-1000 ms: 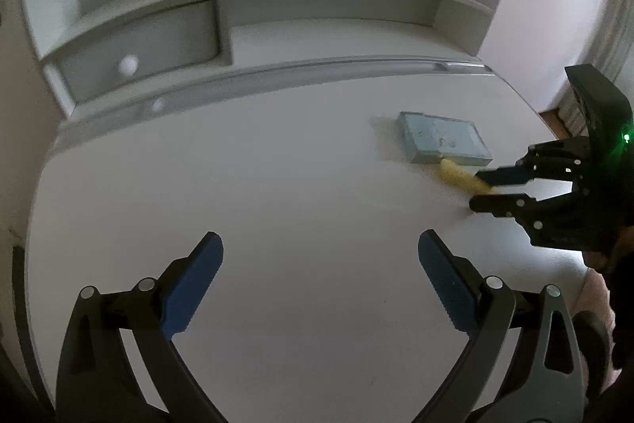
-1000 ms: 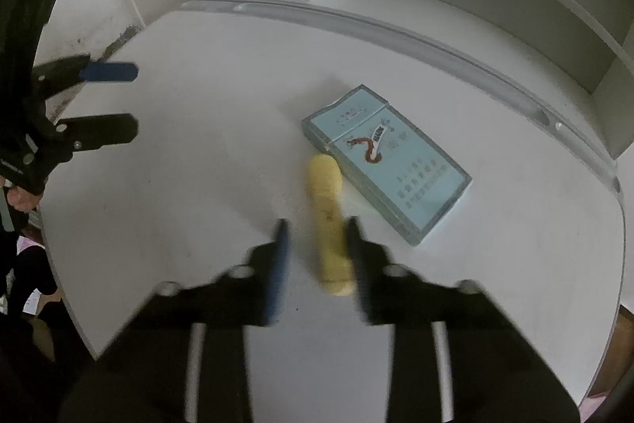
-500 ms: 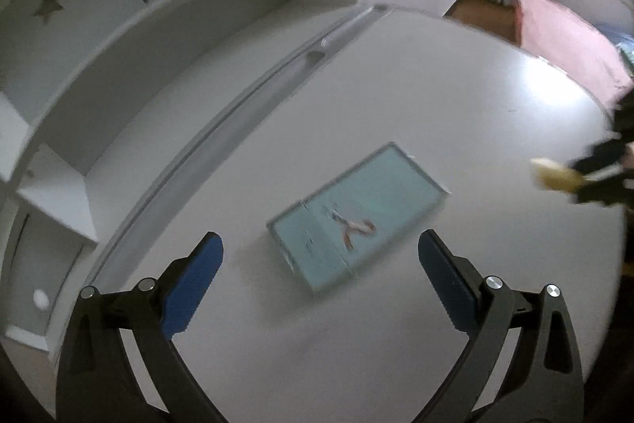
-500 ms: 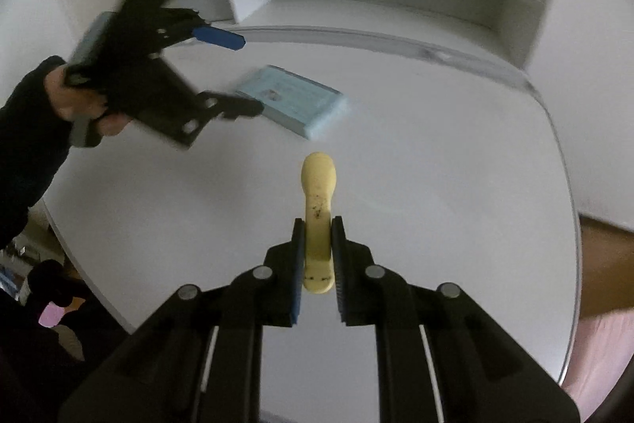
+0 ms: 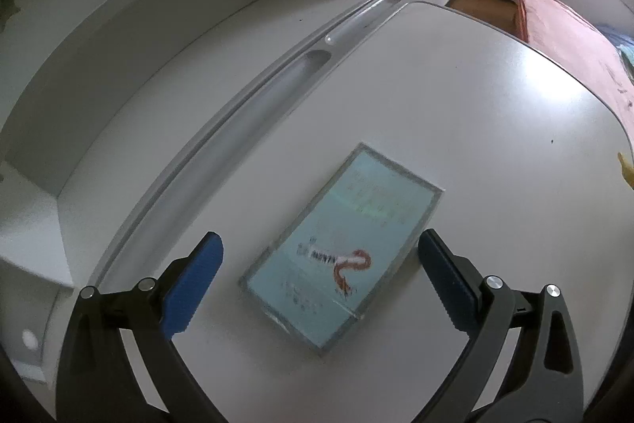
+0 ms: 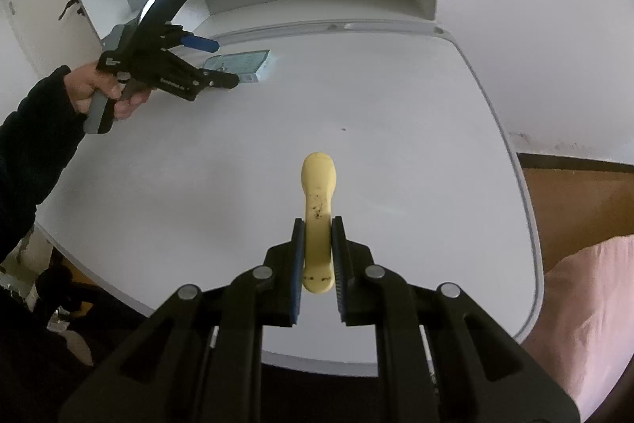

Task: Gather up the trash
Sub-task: 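Grasp the yellow toy with the right tool while the left tool grasps the blue cigarette pack, then carry both items over the bin and open both tools to drop them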

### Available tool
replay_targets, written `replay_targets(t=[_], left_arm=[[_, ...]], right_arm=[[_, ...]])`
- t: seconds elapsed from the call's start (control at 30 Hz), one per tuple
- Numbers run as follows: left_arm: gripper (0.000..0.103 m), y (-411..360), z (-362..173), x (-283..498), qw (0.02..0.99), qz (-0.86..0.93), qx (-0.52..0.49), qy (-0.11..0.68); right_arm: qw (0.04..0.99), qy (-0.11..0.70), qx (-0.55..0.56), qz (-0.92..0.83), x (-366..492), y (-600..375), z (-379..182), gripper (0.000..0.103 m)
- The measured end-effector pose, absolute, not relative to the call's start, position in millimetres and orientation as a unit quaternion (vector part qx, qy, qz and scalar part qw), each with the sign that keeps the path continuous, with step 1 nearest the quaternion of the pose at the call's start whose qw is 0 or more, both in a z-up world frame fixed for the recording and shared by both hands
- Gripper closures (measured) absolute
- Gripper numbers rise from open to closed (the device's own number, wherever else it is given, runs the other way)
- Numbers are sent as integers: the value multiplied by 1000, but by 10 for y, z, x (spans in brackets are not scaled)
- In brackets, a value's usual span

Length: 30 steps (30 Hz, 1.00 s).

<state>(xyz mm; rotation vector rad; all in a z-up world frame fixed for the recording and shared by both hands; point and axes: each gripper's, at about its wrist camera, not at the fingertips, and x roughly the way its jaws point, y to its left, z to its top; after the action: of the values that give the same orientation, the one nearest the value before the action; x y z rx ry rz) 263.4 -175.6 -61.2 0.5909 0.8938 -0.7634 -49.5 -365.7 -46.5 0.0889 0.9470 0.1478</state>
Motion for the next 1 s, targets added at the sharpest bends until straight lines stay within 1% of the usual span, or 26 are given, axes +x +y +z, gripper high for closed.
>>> replay_targets(t=[0.1, 0.13, 0.2, 0.27, 0.33, 0.4, 0.5, 0.7, 0.87, 1.0], left_arm=[[8, -1804, -608, 2664, 787, -361, 272, 420], [13, -1818, -608, 2669, 785, -363, 267, 425], [29, -1837, -586, 2658, 781, -374, 252, 431], [30, -1882, -582, 2589, 784, -365, 260, 430], [39, -1940, -561, 2499, 786, -362, 266, 425], [42, -2037, -516, 2401, 790, -357, 258, 426], [43, -2350, -452, 2140, 787, -376, 245, 423], [43, -3322, -399, 1394, 759, -449, 241, 406], [43, -4187, -323, 555, 718, -528, 252, 377], [43, -4685, -340, -123, 667, -601, 257, 357]], right_arm=[[888, 453, 53, 67, -555, -3724, -459, 89], [888, 451, 60, 62, -585, -3774, -460, 89], [889, 449, 68, 56, -589, -3810, -481, 89], [891, 445, 79, 48, -646, -3906, -485, 89], [893, 440, 89, 40, -728, -4003, -487, 89], [895, 433, 104, 22, -845, -4143, -497, 89], [896, 425, 130, -10, -1018, -4383, -521, 89], [885, 416, 184, -101, -1699, -4970, -684, 89], [865, 411, 225, -178, -2363, -5428, -886, 89], [841, 417, 263, -223, -2786, -5712, -1153, 89]])
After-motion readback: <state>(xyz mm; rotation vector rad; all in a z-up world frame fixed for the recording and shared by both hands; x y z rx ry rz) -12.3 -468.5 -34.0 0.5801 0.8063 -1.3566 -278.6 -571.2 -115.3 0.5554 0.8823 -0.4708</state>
